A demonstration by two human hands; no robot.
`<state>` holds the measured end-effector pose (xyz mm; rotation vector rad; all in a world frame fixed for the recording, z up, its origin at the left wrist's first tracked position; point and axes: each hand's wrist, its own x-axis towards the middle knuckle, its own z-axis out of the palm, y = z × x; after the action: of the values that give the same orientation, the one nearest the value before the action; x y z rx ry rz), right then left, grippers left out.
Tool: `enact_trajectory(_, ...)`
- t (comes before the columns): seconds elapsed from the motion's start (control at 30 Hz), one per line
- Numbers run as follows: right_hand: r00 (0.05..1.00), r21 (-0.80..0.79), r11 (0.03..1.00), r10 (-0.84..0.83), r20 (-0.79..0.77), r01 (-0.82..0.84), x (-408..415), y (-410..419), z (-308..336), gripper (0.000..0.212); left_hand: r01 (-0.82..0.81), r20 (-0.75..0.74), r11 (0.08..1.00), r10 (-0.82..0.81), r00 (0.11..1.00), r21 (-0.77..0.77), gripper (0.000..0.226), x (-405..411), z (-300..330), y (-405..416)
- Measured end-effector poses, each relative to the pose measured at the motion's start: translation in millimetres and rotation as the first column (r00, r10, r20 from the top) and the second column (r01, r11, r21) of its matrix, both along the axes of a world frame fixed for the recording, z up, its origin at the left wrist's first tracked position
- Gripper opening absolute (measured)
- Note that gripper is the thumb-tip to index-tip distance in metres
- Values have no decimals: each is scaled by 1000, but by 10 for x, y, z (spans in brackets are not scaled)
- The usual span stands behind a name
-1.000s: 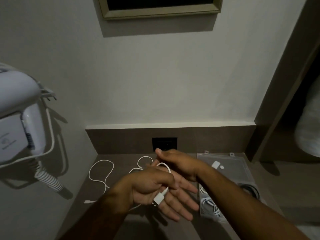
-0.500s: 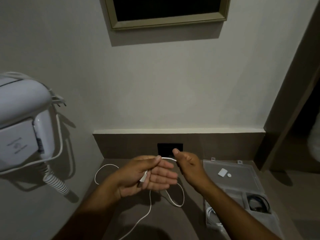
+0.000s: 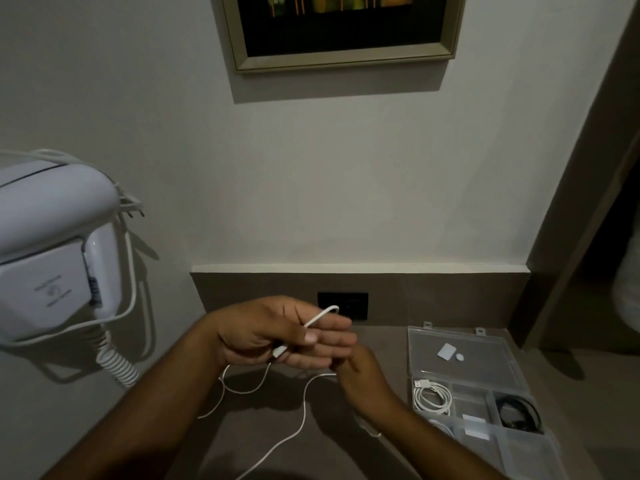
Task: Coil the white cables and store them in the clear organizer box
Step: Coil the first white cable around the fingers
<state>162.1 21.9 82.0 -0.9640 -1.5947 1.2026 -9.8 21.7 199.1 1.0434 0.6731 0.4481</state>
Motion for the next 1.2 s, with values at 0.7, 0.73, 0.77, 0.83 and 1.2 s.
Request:
enact_trajectory(0.7, 849, 389, 854, 107, 517, -345, 337, 332, 1284, 10, 122, -217, 985, -94, 972, 121, 48, -73, -150, 38)
enact_trajectory(0.73, 874, 350, 871, 163, 459, -346, 319, 389, 1295, 9, 153, -157, 984, -138, 978, 86, 50, -52, -159, 32)
enact_trajectory(0.77, 903, 302, 894, 206, 378, -330, 300, 442, 1275, 6, 173, -102, 982, -165, 981, 76, 50, -39, -152, 28)
enact_trajectory(0.83, 953, 170, 946, 249, 171, -277, 255, 516, 1135, 4, 145, 12, 986, -146, 989, 80, 48, -54, -117, 31)
enact_trajectory(1.2, 926, 128, 962, 190, 326, -243, -158, -14, 432, 21, -409, 124, 905, 396, 910, 113, 60, -101, 3, 227)
